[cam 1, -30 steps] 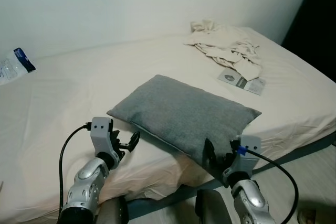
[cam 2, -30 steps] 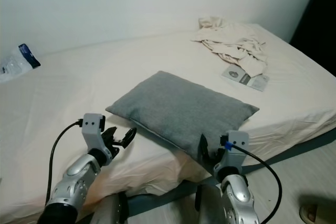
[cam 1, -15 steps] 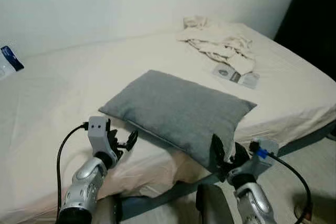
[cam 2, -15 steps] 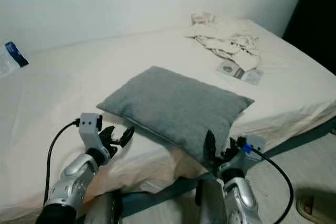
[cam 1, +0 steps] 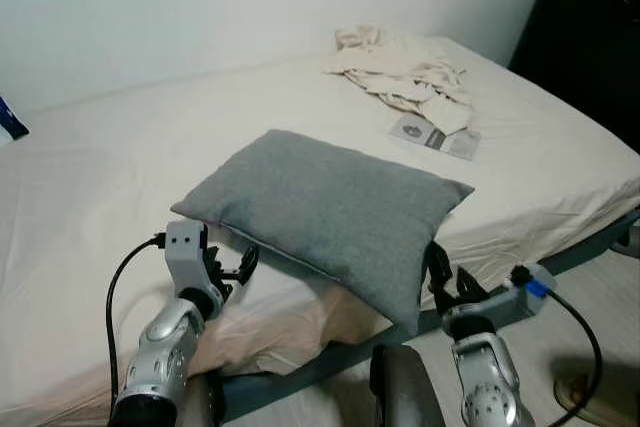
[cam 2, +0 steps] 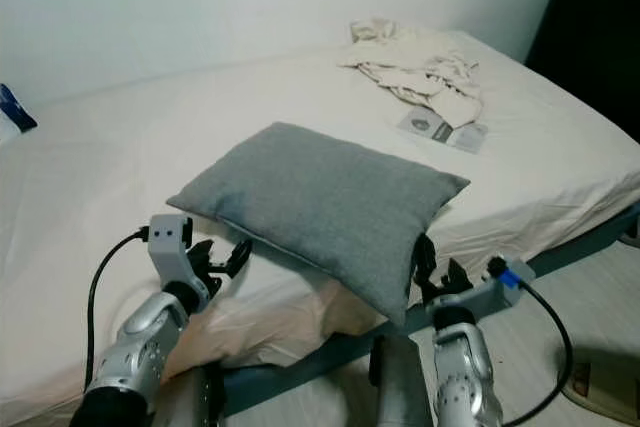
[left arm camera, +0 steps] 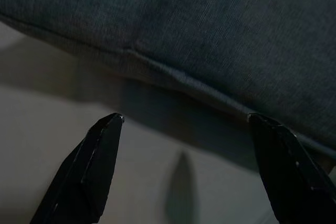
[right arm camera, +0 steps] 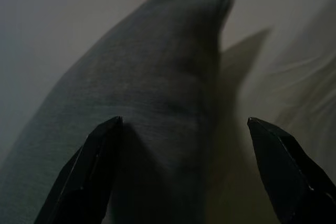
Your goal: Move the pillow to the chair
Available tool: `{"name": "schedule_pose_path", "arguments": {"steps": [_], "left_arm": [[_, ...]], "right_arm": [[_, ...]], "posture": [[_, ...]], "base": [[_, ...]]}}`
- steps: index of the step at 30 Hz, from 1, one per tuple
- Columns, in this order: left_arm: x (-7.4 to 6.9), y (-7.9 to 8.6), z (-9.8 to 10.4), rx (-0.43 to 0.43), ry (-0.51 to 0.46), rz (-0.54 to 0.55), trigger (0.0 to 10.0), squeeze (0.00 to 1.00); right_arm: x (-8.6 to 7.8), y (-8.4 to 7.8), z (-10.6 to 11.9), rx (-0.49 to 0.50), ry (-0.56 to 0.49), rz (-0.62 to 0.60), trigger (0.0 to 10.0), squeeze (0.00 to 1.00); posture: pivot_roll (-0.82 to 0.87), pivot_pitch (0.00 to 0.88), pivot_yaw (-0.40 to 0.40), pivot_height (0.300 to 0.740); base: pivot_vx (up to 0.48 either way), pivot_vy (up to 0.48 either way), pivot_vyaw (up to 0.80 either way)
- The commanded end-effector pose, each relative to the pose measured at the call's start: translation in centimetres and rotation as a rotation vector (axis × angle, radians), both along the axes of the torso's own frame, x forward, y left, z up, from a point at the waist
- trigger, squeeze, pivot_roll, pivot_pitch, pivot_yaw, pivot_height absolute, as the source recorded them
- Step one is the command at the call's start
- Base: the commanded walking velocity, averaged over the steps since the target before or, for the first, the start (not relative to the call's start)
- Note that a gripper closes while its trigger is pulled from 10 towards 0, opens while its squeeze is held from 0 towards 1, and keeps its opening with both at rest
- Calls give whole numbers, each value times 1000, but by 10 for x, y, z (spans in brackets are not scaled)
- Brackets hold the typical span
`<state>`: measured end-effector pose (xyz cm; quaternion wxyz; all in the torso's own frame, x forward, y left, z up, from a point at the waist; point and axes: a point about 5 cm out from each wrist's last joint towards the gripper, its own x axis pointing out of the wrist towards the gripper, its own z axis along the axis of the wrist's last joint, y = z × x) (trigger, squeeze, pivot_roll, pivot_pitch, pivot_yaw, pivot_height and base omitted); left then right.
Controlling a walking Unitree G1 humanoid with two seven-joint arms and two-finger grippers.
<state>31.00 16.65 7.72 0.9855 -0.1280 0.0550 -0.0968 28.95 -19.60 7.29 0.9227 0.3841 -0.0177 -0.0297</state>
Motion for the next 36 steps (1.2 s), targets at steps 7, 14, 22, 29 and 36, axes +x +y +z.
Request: {"name": "schedule_pose_path", "arguments": {"steps": [7,14,22,29,36], "left_arm": [[4,7,1,18,1,68,10000,0],[4,3,0,20,3,75,10000,0],[5,3,1,27,-4,96,10000,0],[8,3,3,31,-7,107,10000,0],[10,0,3,31,-10,105,10000,0]], "right_arm": [[16,30,-19,-50,68,234,10000,0],[21,52,-24,-16,71,380,10000,0],[25,70,-12,204,-45,540,10000,0],[30,58,-9,264,-70,447,0,0],[31,46,-9,252,-64,390,0,0]], "posture": [[-24,116,14,527],[-18,117,8,527],[-17,115,5,527],[-25,109,8,527],[-31,107,11,527]], "base": [[0,0,0],[0,0,0],[0,0,0],[0,0,0],[0,0,0]]}}
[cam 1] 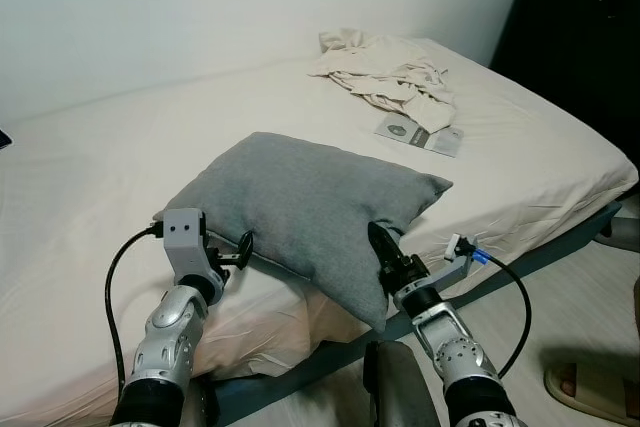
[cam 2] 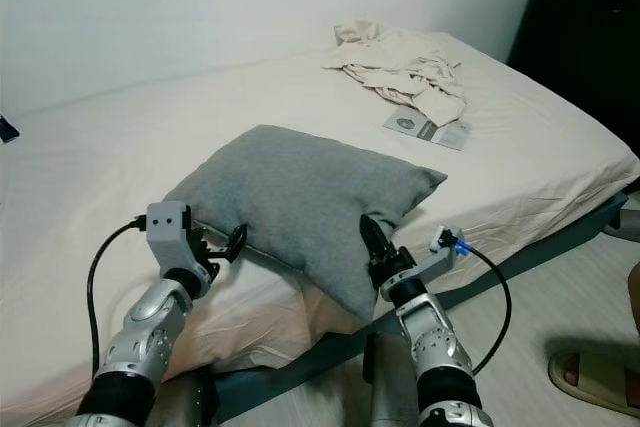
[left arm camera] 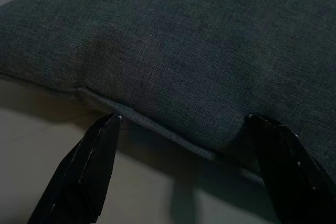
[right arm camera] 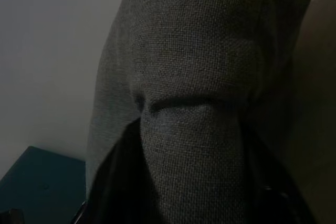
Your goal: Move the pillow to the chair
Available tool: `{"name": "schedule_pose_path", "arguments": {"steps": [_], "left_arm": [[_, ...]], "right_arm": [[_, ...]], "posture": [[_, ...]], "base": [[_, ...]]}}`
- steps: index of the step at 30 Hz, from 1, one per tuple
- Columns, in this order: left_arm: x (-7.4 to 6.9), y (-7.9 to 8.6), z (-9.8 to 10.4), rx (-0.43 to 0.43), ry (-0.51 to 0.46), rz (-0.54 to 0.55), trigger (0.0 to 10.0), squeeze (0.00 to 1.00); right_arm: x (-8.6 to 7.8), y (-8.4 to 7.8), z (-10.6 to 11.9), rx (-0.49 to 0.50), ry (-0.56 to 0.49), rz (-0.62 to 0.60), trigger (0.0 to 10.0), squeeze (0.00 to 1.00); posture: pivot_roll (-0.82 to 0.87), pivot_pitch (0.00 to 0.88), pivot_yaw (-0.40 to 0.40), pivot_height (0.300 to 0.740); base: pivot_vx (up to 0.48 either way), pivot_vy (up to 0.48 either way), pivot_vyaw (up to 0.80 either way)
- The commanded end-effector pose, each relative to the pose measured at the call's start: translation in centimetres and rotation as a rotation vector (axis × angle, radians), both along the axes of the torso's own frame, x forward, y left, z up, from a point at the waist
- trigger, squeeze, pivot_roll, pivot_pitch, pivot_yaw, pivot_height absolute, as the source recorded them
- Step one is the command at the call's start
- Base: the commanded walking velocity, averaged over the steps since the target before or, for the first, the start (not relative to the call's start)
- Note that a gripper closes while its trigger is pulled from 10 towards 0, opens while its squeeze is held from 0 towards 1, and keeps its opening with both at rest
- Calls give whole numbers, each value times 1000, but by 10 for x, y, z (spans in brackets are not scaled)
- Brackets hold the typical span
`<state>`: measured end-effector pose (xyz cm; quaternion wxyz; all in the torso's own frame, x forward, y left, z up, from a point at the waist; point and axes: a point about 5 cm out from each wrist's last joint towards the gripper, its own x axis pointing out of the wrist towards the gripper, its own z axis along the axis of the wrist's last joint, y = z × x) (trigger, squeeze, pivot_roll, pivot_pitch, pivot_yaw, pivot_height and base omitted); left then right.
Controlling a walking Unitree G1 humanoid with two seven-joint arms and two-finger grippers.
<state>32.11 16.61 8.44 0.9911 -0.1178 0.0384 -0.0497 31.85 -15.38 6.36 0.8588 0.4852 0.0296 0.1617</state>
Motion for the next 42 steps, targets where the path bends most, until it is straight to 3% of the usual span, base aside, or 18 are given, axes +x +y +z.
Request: {"name": "schedule_pose_path", "arguments": {"steps": [1,9,12,13,14,15,18,19,22,25,27,30,33,36,37,38,42], "left_arm": [[-1,1,-4,6,14,8,10000,0],[0,4,-6,-7,25,30,10000,0],[-4,2,-11,-142,93,-76,10000,0],[-7,2,-13,-230,119,-127,10000,0],[-7,2,-13,-230,119,-127,10000,0],[-8,3,-14,-288,130,-158,10000,0],[-6,19,-16,-439,152,-106,10000,0],[-6,19,-16,-439,152,-106,10000,0],[-5,35,-19,-462,153,-80,10000,0],[-5,46,-23,-451,189,-79,10000,0],[-5,50,-24,-415,203,-78,10000,0],[-2,56,-18,-313,199,-80,10000,0],[5,50,-8,-283,150,-102,10000,0],[7,42,-4,-294,129,-127,10000,0],[10,30,-1,-306,112,-160,10000,0],[10,30,-1,-306,112,-160,10000,0],[17,12,1,-295,97,-137,10000,0]], "right_arm": [[2,3,1,18,9,-4,0,0],[6,-9,5,13,6,-39,0,0],[10,-14,25,29,-85,-21,0,0],[7,-14,42,53,-164,49,0,0],[7,-14,42,53,-164,49,0,0],[3,-12,54,68,-216,106,0,0],[-23,-6,78,8,-327,374,0,0],[-23,-6,78,8,-327,374,0,0],[-56,-19,76,-69,-312,537,0,0],[-76,-34,75,-85,-283,557,0,0],[-82,-32,79,-89,-286,588,0,0],[-97,-27,81,-176,-259,658,0,0],[-105,-26,87,-185,-272,672,0,0],[-103,-23,96,-191,-307,661,0,0],[-90,-23,108,-246,-355,588,0,0],[-90,-23,108,-246,-355,588,0,0],[-43,-33,128,-370,-326,314,0,0]], "posture": [[-31,107,11,527],[-30,102,5,527],[-24,102,0,527],[-24,102,0,527],[-24,102,0,527],[-24,102,0,527],[-38,102,3,527],[-38,102,3,527],[-53,106,4,527],[-57,109,6,527],[-64,111,7,527],[-58,114,8,527],[-56,113,14,527],[-57,112,18,527],[-60,111,21,527],[-60,111,21,527],[-62,103,16,527]], "base": [[0,0,0],[0,0,0],[0,0,0],[0,0,0],[0,0,0],[0,0,0],[0,0,0],[0,0,0],[0,0,0],[0,0,0],[0,0,0],[0,0,0],[0,0,0],[0,0,0],[0,0,0],[0,0,0],[0,0,0]]}}
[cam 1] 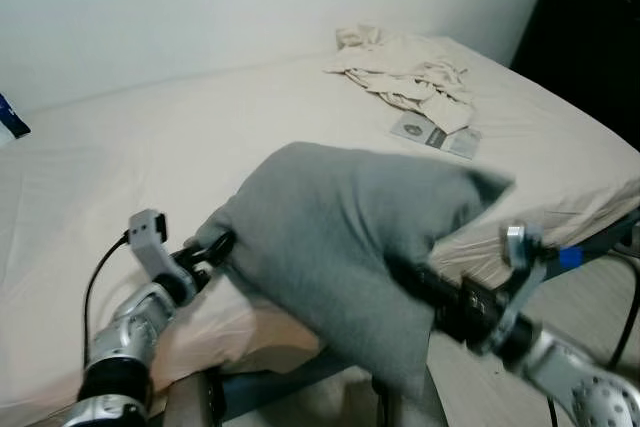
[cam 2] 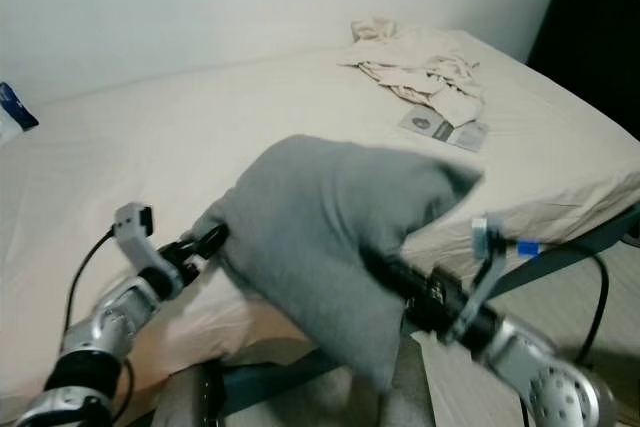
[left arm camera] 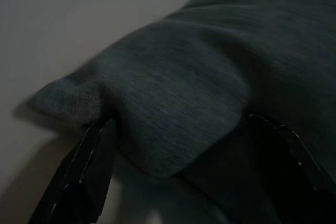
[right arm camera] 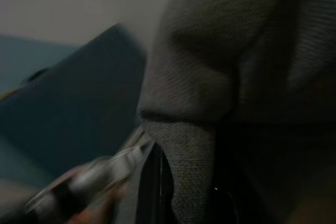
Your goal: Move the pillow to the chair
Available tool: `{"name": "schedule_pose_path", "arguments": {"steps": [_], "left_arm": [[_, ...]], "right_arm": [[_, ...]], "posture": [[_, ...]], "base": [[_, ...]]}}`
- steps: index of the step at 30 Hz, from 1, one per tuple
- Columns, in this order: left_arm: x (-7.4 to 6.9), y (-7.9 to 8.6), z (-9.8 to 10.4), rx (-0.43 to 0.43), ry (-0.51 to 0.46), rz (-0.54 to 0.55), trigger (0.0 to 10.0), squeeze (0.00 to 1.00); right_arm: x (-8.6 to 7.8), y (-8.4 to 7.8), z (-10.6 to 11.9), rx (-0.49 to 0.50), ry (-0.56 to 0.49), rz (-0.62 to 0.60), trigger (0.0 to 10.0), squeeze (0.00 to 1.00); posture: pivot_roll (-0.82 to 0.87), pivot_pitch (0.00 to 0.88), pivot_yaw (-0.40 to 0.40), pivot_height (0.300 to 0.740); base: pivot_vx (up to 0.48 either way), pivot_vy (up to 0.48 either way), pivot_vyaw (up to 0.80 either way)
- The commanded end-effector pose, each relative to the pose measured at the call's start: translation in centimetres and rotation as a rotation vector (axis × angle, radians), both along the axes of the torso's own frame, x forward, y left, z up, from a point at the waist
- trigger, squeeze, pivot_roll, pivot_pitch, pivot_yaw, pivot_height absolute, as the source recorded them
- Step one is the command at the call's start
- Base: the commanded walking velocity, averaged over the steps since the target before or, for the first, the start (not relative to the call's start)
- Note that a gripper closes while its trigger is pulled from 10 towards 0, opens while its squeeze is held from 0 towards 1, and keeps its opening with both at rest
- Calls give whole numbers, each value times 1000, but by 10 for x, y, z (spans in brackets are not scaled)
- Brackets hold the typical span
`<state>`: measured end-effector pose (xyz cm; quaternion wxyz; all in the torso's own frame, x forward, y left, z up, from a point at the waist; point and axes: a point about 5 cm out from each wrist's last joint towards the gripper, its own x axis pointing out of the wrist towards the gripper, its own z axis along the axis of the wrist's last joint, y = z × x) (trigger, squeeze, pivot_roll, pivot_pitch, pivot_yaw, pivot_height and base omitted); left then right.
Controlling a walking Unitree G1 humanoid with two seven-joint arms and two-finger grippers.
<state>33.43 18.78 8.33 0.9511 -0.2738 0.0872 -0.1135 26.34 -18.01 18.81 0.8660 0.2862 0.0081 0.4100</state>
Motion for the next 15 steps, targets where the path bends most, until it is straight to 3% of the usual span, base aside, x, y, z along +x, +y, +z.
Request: {"name": "schedule_pose_path", "arguments": {"steps": [1,3,5,6,8,11,13,14,15], "left_arm": [[6,-11,1,36,-2,24,10000,0],[7,-11,1,35,5,49,10000,0],[9,-7,0,26,14,99,10000,0],[9,-7,0,26,14,99,10000,0],[11,-2,3,-33,8,130,10000,0],[11,-2,6,-75,-3,124,10000,0],[12,-4,8,-134,-8,99,10000,0],[11,-10,10,-219,-11,23,10000,0],[11,-10,10,-219,-11,23,10000,0]], "right_arm": [[18,-6,12,0,-29,-124,0,0],[20,-3,19,31,-53,-97,0,0],[12,12,35,92,-119,55,0,0],[12,12,35,92,-119,55,0,0],[-5,31,53,186,-190,249,0,0],[-12,37,62,228,-225,316,0,0],[-15,38,69,271,-251,344,0,0],[-18,35,69,296,-244,369,0,0],[-18,35,69,296,-244,369,0,0]], "posture": [[-61,102,16,527],[-59,101,13,527],[-58,100,8,527],[-58,100,8,527],[-54,98,3,527],[-52,97,1,527],[-53,97,1,527],[-57,94,0,527],[-57,94,0,527]], "base": [[0,0,0],[0,0,0],[0,0,0],[0,0,0],[0,0,0],[0,0,0],[0,0,0],[0,0,0],[0,0,0]]}}
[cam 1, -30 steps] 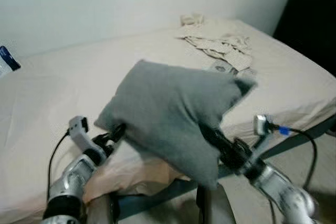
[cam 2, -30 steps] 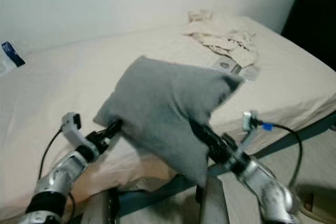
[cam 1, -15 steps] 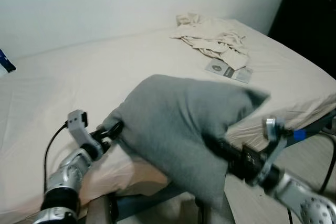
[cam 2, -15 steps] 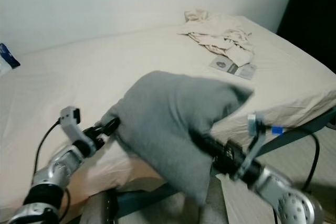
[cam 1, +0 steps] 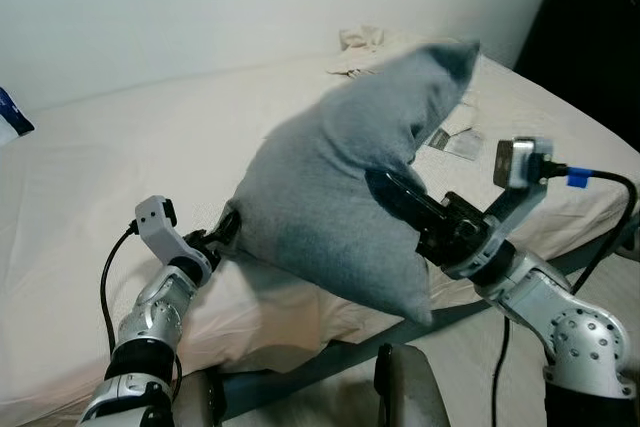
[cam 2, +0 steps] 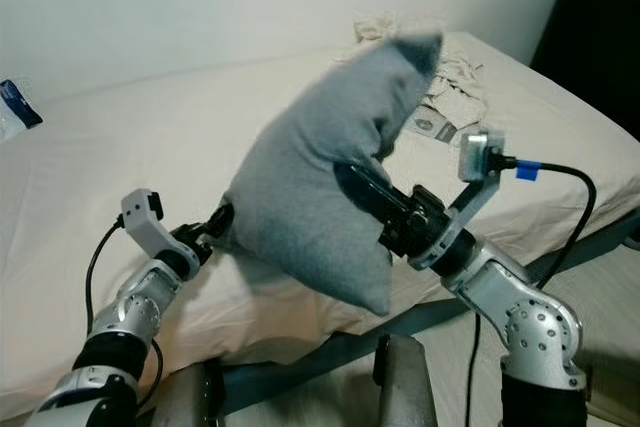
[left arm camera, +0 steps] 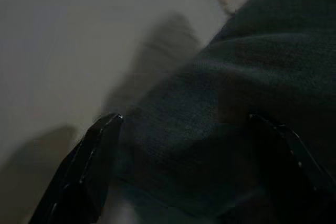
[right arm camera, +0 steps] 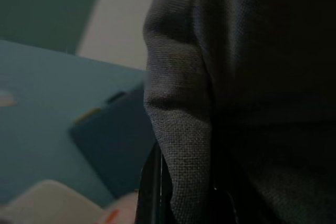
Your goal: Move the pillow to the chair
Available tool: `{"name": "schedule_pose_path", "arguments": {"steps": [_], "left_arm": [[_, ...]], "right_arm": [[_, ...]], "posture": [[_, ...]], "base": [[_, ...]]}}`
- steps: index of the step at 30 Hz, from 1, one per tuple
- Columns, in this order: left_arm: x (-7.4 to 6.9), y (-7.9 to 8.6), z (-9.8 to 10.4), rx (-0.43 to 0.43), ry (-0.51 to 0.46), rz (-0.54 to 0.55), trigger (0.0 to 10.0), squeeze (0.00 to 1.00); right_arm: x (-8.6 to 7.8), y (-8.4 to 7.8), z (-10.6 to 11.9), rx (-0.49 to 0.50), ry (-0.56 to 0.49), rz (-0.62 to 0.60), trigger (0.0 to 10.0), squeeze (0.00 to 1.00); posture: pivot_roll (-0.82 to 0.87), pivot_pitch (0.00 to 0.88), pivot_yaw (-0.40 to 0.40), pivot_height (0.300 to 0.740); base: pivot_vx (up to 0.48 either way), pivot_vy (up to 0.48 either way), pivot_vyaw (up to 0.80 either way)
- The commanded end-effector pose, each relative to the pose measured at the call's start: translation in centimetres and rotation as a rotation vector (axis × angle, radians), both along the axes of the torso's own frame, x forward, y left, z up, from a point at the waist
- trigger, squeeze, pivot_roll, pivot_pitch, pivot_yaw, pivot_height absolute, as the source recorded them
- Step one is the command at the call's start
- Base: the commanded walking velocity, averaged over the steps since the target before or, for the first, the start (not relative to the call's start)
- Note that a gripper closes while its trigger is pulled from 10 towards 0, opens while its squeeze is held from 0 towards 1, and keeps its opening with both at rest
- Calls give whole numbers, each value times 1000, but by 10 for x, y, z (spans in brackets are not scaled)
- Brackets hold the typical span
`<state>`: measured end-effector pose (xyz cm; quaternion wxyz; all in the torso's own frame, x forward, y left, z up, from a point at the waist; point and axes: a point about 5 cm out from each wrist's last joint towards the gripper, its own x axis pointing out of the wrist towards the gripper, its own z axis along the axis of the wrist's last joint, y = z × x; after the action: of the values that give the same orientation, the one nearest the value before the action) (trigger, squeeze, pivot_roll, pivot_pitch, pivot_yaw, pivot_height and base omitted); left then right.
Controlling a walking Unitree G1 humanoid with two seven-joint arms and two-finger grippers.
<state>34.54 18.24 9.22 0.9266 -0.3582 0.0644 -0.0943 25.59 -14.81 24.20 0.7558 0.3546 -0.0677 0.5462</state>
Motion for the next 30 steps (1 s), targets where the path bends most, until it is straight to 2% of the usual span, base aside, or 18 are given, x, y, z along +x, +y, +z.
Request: {"name": "schedule_pose_path", "arguments": {"steps": [1,2,4,6,8,10,11,13,15,16,17,18,22,23,25,26,27,30], "left_arm": [[-2,-10,1,-92,-13,-89,10000,0],[-3,-12,1,-105,-11,-124,10000,0],[-3,-14,1,-112,-9,-146,10000,0],[-6,-21,-4,-99,31,-230,10000,0],[-10,-28,-9,-64,62,-300,10000,0],[-13,-32,-13,-31,87,-333,10000,0],[-14,-33,-15,-21,96,-342,10000,0],[-16,-30,-20,89,108,-318,10000,0],[-15,-27,-22,132,131,-290,10000,0],[-15,-25,-23,129,149,-276,10000,0],[-15,-25,-23,129,149,-276,10000,0],[-16,-19,-25,121,187,-259,10000,0],[-18,-16,-26,94,214,-270,10000,0],[-19,-15,-26,52,230,-267,10000,0],[-19,-12,-25,-143,269,-222,10000,0],[-19,-12,-25,-143,269,-222,10000,0],[-18,-12,-24,-292,288,-197,10000,0],[-19,-15,-24,-370,300,-199,10000,0]], "right_arm": [[-13,1,9,26,-72,91,0,0],[-13,1,-2,-34,-36,81,0,0],[-14,0,-10,-75,-10,75,0,0],[-11,-3,-38,-216,97,-2,0,0],[-1,-11,-77,-419,233,-173,0,0],[6,-21,-108,-598,322,-328,0,0],[7,-25,-119,-669,342,-380,0,0],[8,-31,-137,-800,376,-475,0,0],[7,-35,-147,-867,406,-541,0,0],[7,-37,-155,-874,454,-612,0,0],[7,-37,-155,-874,454,-612,0,0],[4,-41,-165,-862,528,-715,0,0],[-1,-43,-176,-811,614,-803,0,0],[-3,-45,-182,-802,644,-832,0,0],[-8,-48,-197,-753,721,-889,0,0],[-8,-48,-197,-753,721,-889,0,0],[-11,-50,-205,-707,765,-922,0,0],[-12,-50,-208,-672,787,-928,0,0]], "posture": [[-57,94,0,527],[-61,94,2,527],[-62,94,3,527],[-62,96,6,527],[-63,98,8,527],[-68,102,15,527],[-68,105,19,527],[-68,106,20,527],[-66,108,20,527],[-66,108,19,527],[-66,108,19,527],[-62,111,20,527],[-62,112,24,527],[-62,113,24,527],[-62,114,26,527],[-62,114,26,527],[-61,117,27,527],[-61,118,27,527]], "base": [[0,0,0],[0,0,0],[0,0,0],[0,0,0],[0,0,0],[0,0,0],[0,0,0],[0,0,0],[0,0,0],[0,0,0],[0,0,0],[0,0,0],[0,0,0],[0,0,0],[0,0,0],[0,0,0],[0,0,0],[0,0,0]]}}
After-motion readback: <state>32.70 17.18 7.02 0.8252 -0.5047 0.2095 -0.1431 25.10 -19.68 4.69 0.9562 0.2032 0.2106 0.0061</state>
